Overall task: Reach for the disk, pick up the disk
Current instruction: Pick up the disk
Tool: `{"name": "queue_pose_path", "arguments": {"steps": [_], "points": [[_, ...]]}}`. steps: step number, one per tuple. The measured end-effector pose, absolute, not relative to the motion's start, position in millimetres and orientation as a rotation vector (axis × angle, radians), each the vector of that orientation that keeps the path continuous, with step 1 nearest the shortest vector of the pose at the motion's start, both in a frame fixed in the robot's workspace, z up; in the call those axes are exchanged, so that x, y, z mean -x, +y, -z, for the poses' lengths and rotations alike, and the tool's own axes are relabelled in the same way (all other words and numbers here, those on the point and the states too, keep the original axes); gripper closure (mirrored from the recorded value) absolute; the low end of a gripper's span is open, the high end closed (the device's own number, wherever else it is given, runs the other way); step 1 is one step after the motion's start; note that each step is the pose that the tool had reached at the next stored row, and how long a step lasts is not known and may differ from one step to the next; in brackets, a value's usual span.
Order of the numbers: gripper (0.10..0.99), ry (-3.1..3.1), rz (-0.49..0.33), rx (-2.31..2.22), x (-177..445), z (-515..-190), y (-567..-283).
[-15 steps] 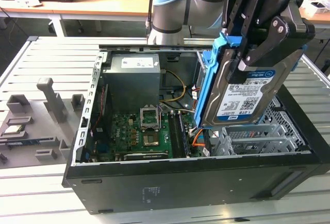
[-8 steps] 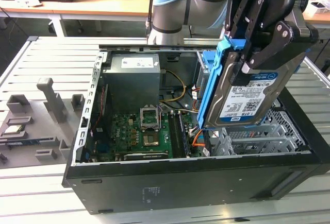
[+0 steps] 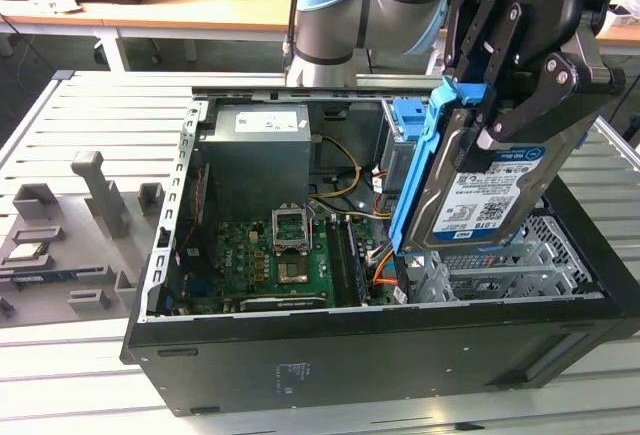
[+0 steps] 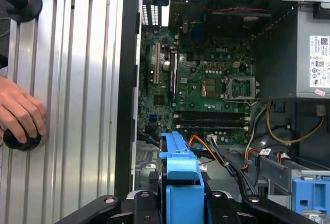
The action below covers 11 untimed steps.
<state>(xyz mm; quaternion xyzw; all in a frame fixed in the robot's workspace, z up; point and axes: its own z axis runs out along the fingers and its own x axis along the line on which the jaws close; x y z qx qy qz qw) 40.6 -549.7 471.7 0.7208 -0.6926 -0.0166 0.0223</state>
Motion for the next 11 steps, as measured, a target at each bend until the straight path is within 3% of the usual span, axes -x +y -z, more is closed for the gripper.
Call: {"name": "queue_pose_path", "arguments": {"steps": [11], "points": [[0.722, -2.145, 0.052, -2.232, -48.4, -463.6, -549.7]]}}
